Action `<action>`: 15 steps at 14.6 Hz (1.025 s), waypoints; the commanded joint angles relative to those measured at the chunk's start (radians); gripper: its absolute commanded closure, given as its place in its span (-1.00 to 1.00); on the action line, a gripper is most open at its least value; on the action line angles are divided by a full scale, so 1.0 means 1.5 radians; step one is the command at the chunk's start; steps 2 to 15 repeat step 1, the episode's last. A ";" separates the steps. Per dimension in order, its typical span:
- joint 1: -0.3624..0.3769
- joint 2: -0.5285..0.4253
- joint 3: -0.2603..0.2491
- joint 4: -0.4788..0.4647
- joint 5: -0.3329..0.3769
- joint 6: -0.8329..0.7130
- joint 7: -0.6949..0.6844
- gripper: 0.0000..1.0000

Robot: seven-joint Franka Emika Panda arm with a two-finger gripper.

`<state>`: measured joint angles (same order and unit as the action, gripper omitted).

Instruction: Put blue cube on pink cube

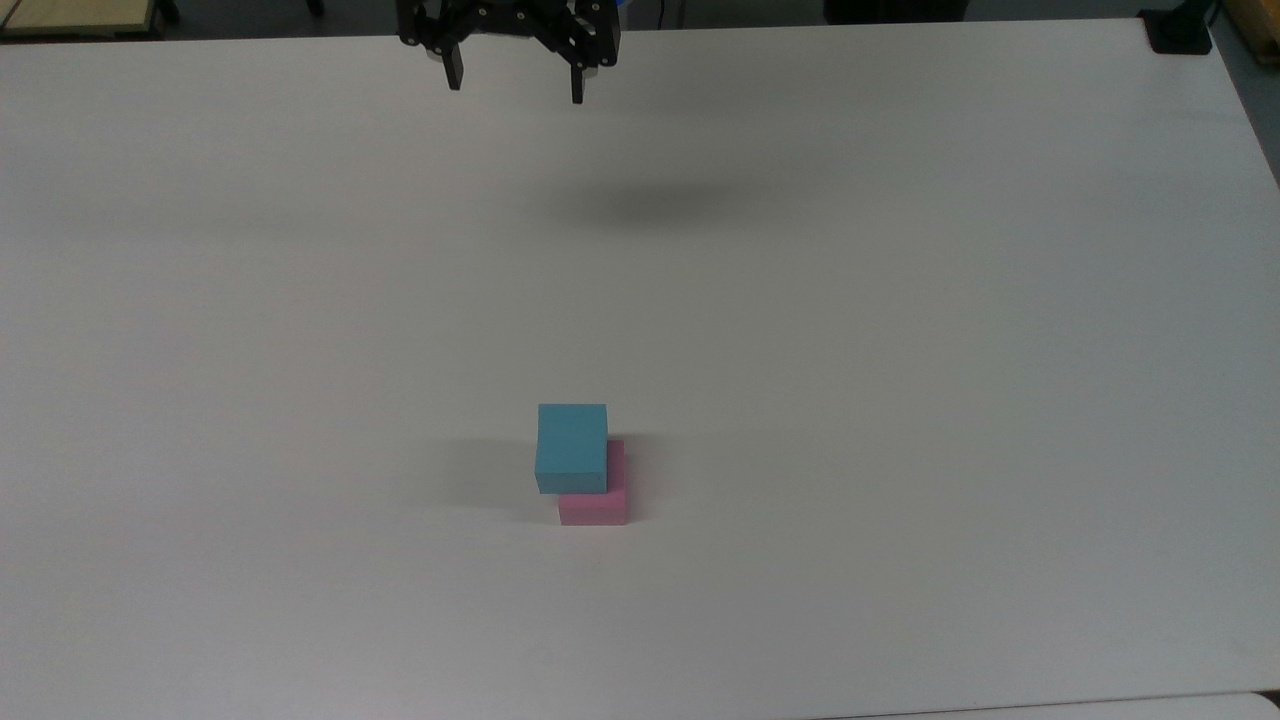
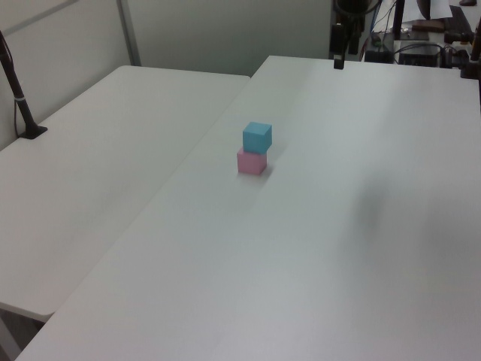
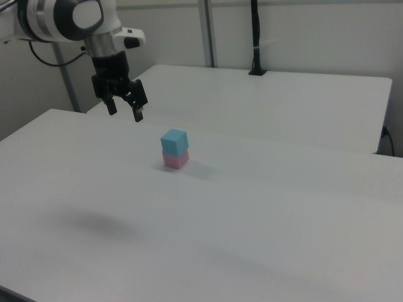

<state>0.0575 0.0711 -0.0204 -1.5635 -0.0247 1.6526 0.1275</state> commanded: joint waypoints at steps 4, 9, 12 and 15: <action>0.004 -0.032 0.002 -0.047 -0.005 0.026 0.005 -1.00; 0.004 -0.032 0.002 -0.047 -0.005 0.026 0.005 -1.00; 0.004 -0.032 0.002 -0.047 -0.005 0.026 0.005 -1.00; 0.004 -0.032 0.002 -0.047 -0.005 0.026 0.005 -1.00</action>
